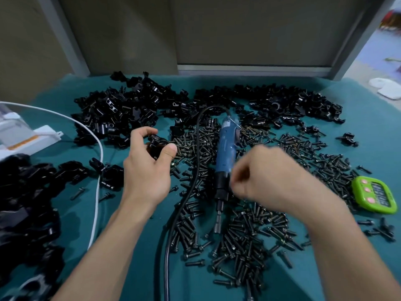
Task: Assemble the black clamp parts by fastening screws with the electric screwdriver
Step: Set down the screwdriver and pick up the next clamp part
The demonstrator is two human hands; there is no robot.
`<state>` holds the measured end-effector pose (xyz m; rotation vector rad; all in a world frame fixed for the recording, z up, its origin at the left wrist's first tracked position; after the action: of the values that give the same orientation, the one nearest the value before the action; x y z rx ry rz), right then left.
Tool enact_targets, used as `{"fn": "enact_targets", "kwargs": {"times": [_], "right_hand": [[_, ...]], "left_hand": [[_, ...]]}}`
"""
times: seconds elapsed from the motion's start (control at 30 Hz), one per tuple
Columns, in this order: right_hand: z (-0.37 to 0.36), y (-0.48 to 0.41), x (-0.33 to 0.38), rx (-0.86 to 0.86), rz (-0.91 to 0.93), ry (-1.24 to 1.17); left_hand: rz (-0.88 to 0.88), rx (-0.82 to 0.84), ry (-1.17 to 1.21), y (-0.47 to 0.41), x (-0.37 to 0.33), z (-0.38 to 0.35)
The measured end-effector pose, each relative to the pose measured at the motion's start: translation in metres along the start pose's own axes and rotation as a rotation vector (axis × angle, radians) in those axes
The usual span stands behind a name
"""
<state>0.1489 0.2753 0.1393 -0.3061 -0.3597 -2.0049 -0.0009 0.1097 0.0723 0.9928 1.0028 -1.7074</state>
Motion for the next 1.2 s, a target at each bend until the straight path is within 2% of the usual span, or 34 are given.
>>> {"fn": "enact_targets", "kwargs": {"times": [0.07,0.27,0.4,0.7,0.9,1.07,1.2], "right_hand": [[-0.013,0.02,0.001,0.127,0.037,0.063],[-0.032,0.033,-0.009,0.063,0.111,0.104],[-0.033,0.032,-0.016,0.005,0.095,-0.081],[-0.032,0.024,-0.011,0.071,0.143,0.085],[-0.031,0.027,-0.013,-0.009,0.182,0.25],[-0.03,0.03,-0.017,-0.052,0.224,0.212],[-0.031,0.029,-0.019,-0.056,0.177,0.127]], "left_hand": [[0.0,0.012,0.008,0.0,0.0,-0.003],[-0.005,0.053,0.015,0.003,-0.001,-0.011],[-0.038,0.045,0.019,0.004,-0.002,-0.009],[-0.052,0.077,0.014,0.004,0.001,-0.01],[-0.056,0.087,0.006,0.005,0.001,-0.011],[-0.065,0.098,-0.008,0.006,-0.001,-0.012],[-0.066,0.098,-0.008,0.007,-0.002,-0.012]]}}
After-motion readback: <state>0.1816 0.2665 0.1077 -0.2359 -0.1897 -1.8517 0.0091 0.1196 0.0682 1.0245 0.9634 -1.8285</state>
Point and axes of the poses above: each hand's wrist, its own y-axis away from the middle knuckle, its own z-axis out of the back of the hand, x = y × z, the point moved 2 cm from there along -y, towards the middle knuckle, and after that the axes turned 4 degrees about z, right-handed, at the moved point
